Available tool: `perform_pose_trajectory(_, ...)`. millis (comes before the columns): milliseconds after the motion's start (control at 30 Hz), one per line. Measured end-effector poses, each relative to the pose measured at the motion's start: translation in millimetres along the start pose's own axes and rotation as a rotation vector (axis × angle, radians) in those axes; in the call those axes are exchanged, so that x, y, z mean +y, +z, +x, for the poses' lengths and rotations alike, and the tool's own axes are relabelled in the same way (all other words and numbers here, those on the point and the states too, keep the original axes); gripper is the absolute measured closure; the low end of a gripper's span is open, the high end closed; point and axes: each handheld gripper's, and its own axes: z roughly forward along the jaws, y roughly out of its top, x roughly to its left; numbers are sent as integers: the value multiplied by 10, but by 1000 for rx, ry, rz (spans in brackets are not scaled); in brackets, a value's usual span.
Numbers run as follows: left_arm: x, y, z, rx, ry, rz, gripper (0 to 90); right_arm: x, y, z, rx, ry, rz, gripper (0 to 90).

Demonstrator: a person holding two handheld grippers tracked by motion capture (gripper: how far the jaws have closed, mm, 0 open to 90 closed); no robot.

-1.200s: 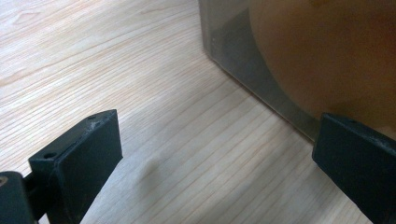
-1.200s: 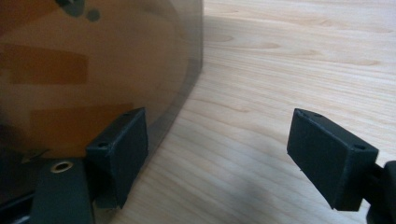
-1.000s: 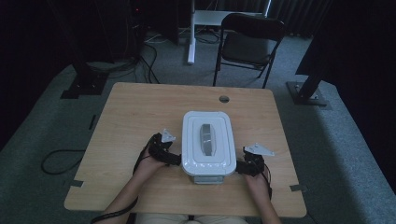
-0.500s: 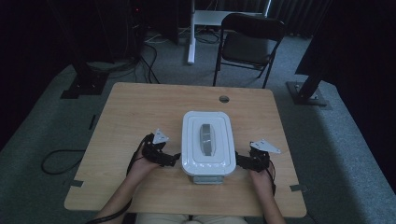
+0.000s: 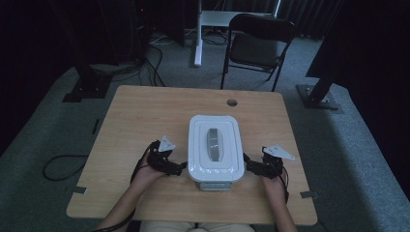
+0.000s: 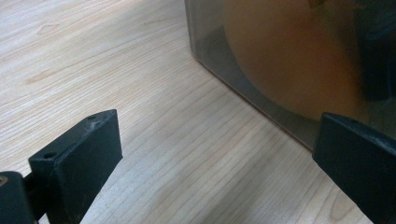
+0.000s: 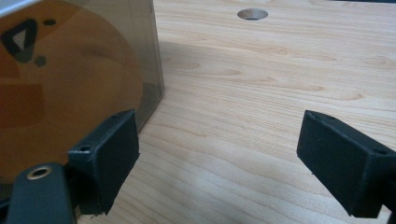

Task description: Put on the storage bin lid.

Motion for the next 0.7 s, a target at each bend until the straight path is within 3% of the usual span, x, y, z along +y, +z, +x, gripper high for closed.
perform_pose_trajectory(333,-53,-64,14,3,-7,3,21,-44,-28,-1,13,-16,9,124)
perform_pose_trajectory(700,-184,-141,115,20,-35,17,21,-102,-95,-86,-23,-18,16,124)
